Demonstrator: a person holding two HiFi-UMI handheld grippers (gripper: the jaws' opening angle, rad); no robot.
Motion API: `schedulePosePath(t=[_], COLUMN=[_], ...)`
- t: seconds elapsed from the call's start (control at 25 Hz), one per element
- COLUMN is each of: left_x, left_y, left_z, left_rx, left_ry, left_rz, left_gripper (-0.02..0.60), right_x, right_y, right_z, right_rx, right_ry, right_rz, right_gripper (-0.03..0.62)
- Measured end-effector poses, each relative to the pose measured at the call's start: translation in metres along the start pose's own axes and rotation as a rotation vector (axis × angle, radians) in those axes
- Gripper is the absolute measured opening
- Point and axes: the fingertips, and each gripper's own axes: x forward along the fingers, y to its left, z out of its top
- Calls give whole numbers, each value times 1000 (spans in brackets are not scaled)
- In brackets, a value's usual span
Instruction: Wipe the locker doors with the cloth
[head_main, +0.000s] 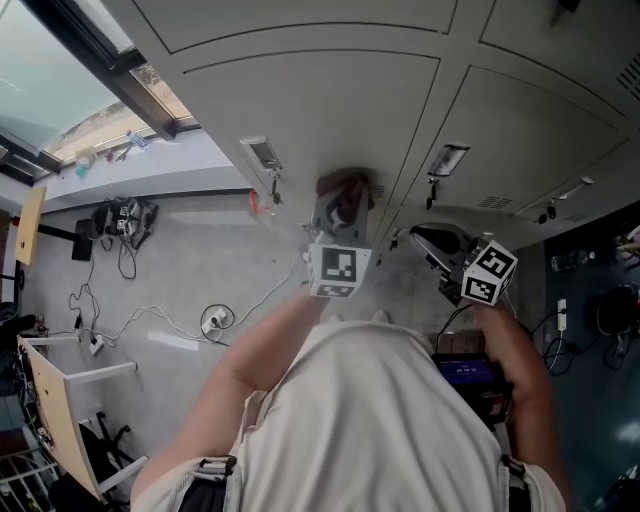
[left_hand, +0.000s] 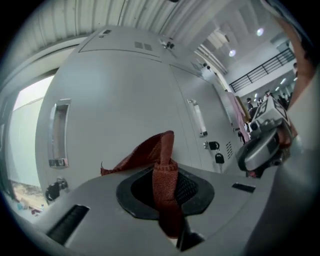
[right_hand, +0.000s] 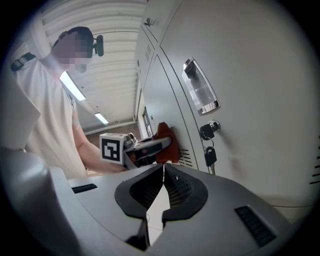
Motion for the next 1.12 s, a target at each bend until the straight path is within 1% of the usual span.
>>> schedulePosePath(t=[0.12,0.16,0.2,0.28,0.36,0.48,0.56,0.64,0.72,0.76,0.84,0.92,1.04,1.12], left_x=[5,3,-2,-17,-36,-65,-79,-86,-86,-84,-79,-78,-79,-77], left_y=[-12,-8,1,34,78,140,169,186,195,199,207,204,187,170], left_z=[-28,-41,-55,-81,-102,-123,-132,-143,-155,-156,-148,-147,-155,-155], left_rx=[52,56,52,31,12,7,3,-27,-74,-92,-124,-192,-275,-302], left_ry=[34,57,82,134,175,219,238,262,281,277,244,233,244,240], left_rz=[-36,-30,-9,74,181,323,394,456,494,506,550,594,600,565], left_gripper=[41,41,41,41,41,41,41,41,41,41,37,36,37,37], right_x=[-7,-9,-12,-15,-18,-20,-21,-25,-26,-21,-6,-6,-21,-25], right_y=[0,-1,-2,-5,-5,-3,0,1,-1,-4,-7,-7,-5,-5], right_z=[-1,-2,-3,-4,-6,-8,-9,-10,-13,-13,-3,2,-7,-8], right_rx=[-3,-2,-1,3,4,-2,-9,-9,-4,-11,-43,-48,-14,-3], right_ry=[6,9,10,11,16,28,39,47,41,35,21,16,23,18], right_rz=[-13,-20,-28,-39,-47,-49,-50,-66,-78,-68,-28,-29,-67,-69], right_gripper=[17,17,17,17,17,17,17,17,17,17,17,17,17,18])
